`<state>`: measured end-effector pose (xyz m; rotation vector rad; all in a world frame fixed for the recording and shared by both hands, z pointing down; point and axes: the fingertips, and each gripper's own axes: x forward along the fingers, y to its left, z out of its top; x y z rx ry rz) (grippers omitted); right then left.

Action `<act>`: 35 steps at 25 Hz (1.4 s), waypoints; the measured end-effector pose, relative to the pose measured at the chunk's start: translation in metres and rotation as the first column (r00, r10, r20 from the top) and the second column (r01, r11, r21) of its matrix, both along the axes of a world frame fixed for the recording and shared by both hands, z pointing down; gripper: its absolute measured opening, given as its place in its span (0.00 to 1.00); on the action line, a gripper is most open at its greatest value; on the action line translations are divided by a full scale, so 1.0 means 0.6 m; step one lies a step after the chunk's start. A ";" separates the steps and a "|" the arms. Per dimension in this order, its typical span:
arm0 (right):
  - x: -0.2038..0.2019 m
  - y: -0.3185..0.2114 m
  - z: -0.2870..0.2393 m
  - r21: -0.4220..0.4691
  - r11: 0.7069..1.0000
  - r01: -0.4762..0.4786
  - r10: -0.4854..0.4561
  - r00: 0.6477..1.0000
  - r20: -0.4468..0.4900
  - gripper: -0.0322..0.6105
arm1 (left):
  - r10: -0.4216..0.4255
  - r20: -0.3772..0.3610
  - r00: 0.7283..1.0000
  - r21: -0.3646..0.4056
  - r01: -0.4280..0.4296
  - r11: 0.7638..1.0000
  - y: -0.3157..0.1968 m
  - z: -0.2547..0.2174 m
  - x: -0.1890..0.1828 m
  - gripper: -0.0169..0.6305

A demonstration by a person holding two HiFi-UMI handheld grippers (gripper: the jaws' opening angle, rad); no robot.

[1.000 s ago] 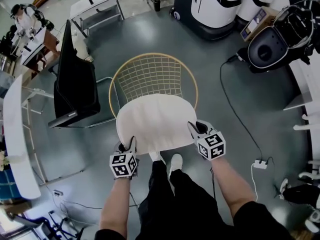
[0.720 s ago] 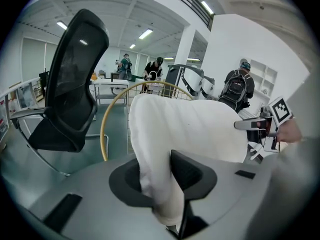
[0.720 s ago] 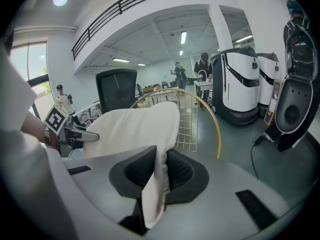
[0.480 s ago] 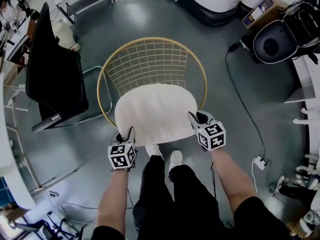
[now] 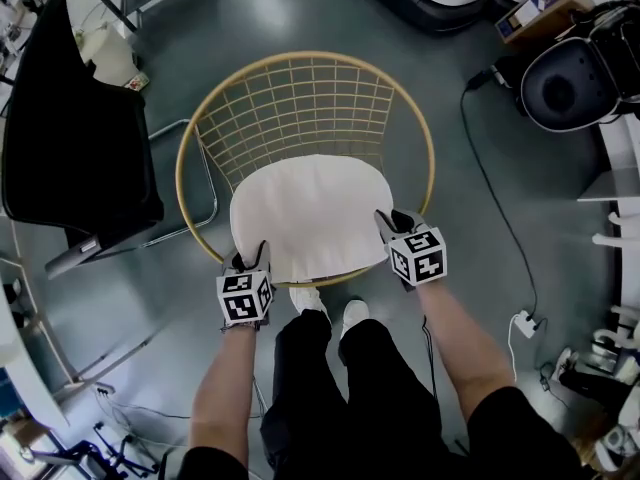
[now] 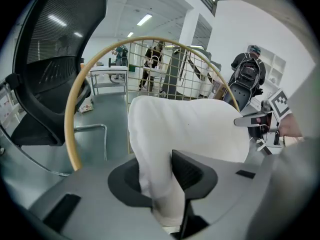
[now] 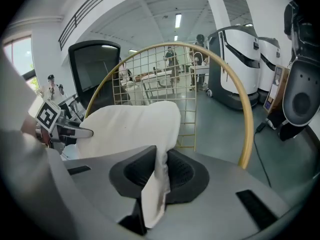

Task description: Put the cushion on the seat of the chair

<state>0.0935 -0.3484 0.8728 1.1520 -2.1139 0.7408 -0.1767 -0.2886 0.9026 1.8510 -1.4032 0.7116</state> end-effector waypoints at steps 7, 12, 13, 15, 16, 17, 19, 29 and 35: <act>0.016 -0.026 0.044 -0.037 0.999 -0.021 0.020 0.999 -0.027 0.16 | -0.002 0.026 1.000 -0.035 0.002 0.999 -0.026 0.035 0.009 0.25; 0.014 -0.043 0.065 -0.041 0.999 -0.027 0.025 0.999 -0.047 0.19 | 0.006 0.063 0.998 -0.035 -0.004 0.999 -0.042 0.045 0.005 0.29; 0.005 -0.045 0.069 -0.041 0.999 -0.028 0.025 0.998 -0.053 0.21 | 0.005 0.077 0.997 -0.034 -0.002 0.999 -0.043 0.047 -0.002 0.31; -0.002 -0.049 0.074 -0.043 0.998 -0.035 0.032 0.997 -0.067 0.23 | -0.006 0.109 0.994 -0.039 0.010 0.999 -0.046 0.052 -0.009 0.40; -0.003 -0.050 0.075 -0.043 0.998 -0.039 0.035 0.997 -0.075 0.27 | -0.015 0.127 0.992 -0.045 0.021 0.999 -0.046 0.054 -0.012 0.46; -0.007 -0.051 0.076 -0.044 0.998 -0.041 0.037 0.996 -0.084 0.29 | -0.023 0.146 0.989 -0.049 0.031 0.998 -0.045 0.054 -0.019 0.51; -0.019 -0.050 0.078 -0.044 0.998 -0.040 0.035 0.994 -0.101 0.37 | -0.031 0.186 0.982 -0.051 0.041 0.998 -0.041 0.054 -0.036 0.54; -0.024 -0.060 0.072 0.003 0.999 -0.039 0.039 0.989 -0.144 0.49 | 0.038 0.314 0.949 -0.105 -0.006 0.994 -0.034 0.069 -0.045 0.67; -0.027 -0.062 0.051 0.016 0.999 -0.043 0.045 0.990 -0.132 0.49 | 0.042 0.325 0.945 -0.128 0.000 0.992 -0.032 0.056 -0.049 0.68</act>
